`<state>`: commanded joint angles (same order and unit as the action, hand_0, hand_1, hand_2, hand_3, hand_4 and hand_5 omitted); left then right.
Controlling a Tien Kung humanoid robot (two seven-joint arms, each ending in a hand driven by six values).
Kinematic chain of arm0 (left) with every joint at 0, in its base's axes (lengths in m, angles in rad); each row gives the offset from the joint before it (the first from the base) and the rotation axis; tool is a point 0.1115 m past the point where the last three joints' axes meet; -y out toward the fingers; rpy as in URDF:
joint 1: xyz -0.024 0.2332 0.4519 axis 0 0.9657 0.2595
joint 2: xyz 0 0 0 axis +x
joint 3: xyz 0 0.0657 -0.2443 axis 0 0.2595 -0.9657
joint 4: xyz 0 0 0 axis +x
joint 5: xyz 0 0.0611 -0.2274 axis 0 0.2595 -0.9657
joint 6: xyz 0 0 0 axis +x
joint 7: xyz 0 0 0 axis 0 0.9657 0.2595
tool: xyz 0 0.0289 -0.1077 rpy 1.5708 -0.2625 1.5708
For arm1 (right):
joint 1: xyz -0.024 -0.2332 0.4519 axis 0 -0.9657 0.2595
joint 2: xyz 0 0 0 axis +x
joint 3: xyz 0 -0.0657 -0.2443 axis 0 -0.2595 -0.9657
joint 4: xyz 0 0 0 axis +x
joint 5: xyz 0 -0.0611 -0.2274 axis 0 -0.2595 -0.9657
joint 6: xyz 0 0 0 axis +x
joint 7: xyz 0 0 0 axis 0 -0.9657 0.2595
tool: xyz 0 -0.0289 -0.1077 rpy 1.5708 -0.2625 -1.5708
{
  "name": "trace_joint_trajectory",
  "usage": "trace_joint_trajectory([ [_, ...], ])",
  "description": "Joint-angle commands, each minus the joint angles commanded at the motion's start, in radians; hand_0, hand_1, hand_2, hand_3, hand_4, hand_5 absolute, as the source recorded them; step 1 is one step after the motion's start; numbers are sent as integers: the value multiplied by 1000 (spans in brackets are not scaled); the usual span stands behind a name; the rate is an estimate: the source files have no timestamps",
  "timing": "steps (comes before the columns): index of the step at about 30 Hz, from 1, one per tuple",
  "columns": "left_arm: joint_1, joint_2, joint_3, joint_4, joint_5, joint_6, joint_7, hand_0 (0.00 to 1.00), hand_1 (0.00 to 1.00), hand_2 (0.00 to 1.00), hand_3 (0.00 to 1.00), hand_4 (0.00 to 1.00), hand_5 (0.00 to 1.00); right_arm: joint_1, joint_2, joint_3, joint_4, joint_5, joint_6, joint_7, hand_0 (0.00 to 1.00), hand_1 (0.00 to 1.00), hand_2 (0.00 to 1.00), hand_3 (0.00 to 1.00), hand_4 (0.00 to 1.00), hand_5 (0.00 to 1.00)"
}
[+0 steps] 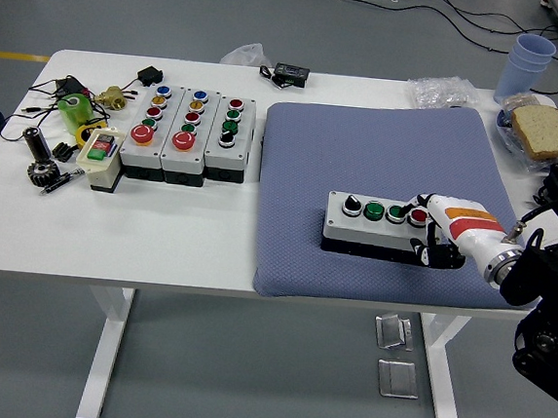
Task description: Pick up the button,place it on the desk,press the button,press the button
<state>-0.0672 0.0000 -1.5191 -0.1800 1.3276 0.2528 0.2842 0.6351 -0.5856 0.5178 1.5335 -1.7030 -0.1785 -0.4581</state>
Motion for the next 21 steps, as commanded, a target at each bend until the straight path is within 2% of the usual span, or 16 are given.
trace_joint_trajectory([
  [8, 0, 0, 2, 0, -5, 0, -1, 531, 419, 417, 427, 251, 499, 5, -2, -17, -4, -1, 8, -5, 178, 2, 224, 678, 639, 2],
  [12, 0, 0, 2, 0, -5, 1, -2, 531, 419, 417, 427, 251, 499, -1, -1, 11, 8, -8, -1, 0, 178, 2, 223, 676, 635, 2],
  [14, 0, 0, 1, 0, -4, 1, -1, 531, 419, 417, 427, 251, 499, -14, -5, 61, 29, -7, -22, 13, 178, 2, 223, 676, 635, 2],
  [15, 0, 0, 1, 0, -4, 1, -1, 531, 419, 417, 427, 251, 499, -15, -5, 70, 32, -7, -25, 15, 210, 2, 242, 652, 712, 2],
  [20, 0, 0, 1, 0, -1, 0, -1, 531, 419, 417, 427, 251, 499, -61, -26, 204, 60, 101, -109, 101, 210, 2, 242, 652, 712, 2],
  [21, 0, 0, 1, 0, -3, 0, -1, 531, 419, 417, 427, 251, 499, -75, -31, 233, 59, 136, -125, 130, 385, 195, 389, 731, 716, 466],
])
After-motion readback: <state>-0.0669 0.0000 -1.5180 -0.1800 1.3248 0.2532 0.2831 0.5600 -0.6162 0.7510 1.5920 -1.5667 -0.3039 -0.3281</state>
